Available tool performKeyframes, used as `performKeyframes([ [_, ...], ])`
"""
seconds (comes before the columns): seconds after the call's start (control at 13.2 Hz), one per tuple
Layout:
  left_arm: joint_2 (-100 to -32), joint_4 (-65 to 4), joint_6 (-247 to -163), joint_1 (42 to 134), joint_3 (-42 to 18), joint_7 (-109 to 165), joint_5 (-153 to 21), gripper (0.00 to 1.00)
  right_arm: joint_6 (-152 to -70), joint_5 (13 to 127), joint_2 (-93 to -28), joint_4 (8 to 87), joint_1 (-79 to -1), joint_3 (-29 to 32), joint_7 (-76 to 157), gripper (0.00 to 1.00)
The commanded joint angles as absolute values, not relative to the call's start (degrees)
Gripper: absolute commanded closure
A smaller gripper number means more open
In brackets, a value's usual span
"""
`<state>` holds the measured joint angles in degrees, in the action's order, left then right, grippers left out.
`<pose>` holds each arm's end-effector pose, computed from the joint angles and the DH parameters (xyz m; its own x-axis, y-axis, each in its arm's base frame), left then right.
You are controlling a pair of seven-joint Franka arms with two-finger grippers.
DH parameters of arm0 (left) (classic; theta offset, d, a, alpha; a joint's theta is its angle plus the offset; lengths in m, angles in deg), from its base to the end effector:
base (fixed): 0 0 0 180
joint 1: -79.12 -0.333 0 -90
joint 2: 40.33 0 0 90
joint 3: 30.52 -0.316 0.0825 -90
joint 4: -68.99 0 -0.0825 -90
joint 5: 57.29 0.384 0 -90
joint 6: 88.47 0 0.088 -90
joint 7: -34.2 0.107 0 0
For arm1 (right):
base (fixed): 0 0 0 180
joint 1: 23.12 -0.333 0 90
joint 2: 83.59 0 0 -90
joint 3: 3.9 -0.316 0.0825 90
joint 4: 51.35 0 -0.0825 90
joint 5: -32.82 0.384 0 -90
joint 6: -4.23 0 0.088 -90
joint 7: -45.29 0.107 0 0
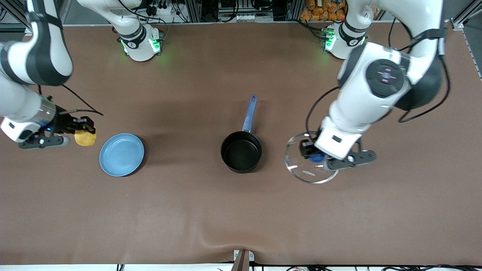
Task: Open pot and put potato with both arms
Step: 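Lift the lid aside with the left gripper while the right gripper carries the potato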
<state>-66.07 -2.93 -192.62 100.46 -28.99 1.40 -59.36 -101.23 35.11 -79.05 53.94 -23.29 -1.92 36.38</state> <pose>0.6478 -0.2721 0.5162 0.9802 0.1854 0.0692 0.1781 -0.9788 0.1010 0.5759 -0.0146 0.4755 0.9911 0.1129 -0.0700 0.1098 -0.9929 -0.0463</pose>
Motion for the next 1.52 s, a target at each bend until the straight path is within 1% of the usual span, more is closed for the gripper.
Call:
performKeyframes([
  [0.0, -60.1, -10.4, -191.7, 95.4, -28.1, 10.8, -61.3, 1.00, -93.9, 35.3, -80.2, 48.0, -26.1, -1.1, 37.4, 1.00],
  [0.15, -58.9, -13.2, -191.7, 91.2, -28.1, 18.3, -62.0, 1.00, -91.5, 35.3, -80.1, 44.5, -30.5, 0.0, 43.2, 1.00],
  [0.38, -58.6, -16.2, -191.8, 87.0, -28.1, 25.8, -62.0, 1.00, -92.1, 35.8, -78.8, 41.5, -40.1, -0.1, 58.5, 1.00],
  [0.45, -58.4, -17.4, -192.3, 85.3, -28.1, 27.8, -62.0, 1.00, -92.5, 35.9, -76.2, 40.3, -42.8, -0.2, 61.6, 1.00],
  [0.61, -58.4, -19.9, -193.7, 83.0, -28.2, 30.7, -62.0, 1.00, -94.0, 35.7, -70.4, 34.8, -48.8, -0.3, 66.1, 1.00],
  [0.76, -57.9, -24.5, -197.7, 82.6, -28.2, 30.9, -61.9, 1.00, -94.6, 35.6, -63.1, 27.3, -54.4, -0.2, 72.0, 1.00],
  [0.91, -57.5, -29.9, -204.0, 80.9, -28.2, 33.2, -61.4, 1.00, -98.0, 35.5, -56.5, 21.9, -59.0, 0.0, 75.3, 1.00],
  [1.14, -57.4, -37.4, -212.7, 79.2, -28.2, 35.5, -61.3, 1.00, -108.5, 35.6, -49.2, 21.2, -64.0, 0.0, 78.1, 1.00],
  [1.44, -57.3, -46.2, -225.4, 79.2, -28.1, 35.8, -61.2, 1.00, -118.6, 35.6, -41.7, 21.2, -66.3, 0.0, 77.5, 1.00],
])
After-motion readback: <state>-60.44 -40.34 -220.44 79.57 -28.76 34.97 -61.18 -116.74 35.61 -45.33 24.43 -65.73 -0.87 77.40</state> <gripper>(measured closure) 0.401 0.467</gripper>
